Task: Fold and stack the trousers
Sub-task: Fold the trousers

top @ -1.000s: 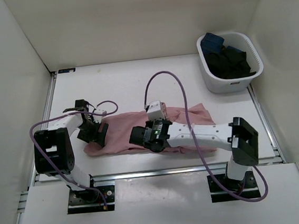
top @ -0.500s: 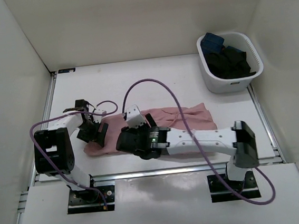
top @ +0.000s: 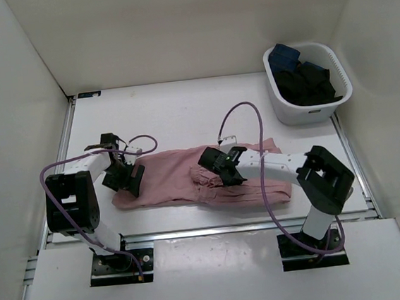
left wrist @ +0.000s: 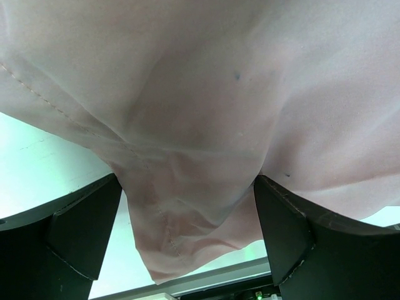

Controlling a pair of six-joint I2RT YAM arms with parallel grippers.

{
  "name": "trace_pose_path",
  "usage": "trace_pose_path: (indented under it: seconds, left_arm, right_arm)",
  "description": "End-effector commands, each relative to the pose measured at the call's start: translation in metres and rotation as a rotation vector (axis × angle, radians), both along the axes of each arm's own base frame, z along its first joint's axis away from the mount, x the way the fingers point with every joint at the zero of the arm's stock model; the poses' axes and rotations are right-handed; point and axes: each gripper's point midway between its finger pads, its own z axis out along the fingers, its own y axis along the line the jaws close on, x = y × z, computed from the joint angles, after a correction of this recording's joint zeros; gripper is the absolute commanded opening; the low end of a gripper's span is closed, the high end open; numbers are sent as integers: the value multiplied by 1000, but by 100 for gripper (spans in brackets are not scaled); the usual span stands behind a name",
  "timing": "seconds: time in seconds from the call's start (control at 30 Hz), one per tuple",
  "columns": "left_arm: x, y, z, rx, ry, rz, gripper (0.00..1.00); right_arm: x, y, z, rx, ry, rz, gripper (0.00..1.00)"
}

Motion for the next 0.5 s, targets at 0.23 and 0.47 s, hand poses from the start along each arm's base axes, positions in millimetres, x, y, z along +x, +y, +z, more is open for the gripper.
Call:
trace_pose_path:
  seconds: [0.23,0.47]
  left_arm:
    - [12,-2,15,-1,-60,-9,99]
    - [9,-3,11,-12,-32,-10,99]
  right_arm:
    - [6,-62,105,330,-211,-216,99]
    - [4,-118,44,571,-66,-292,99]
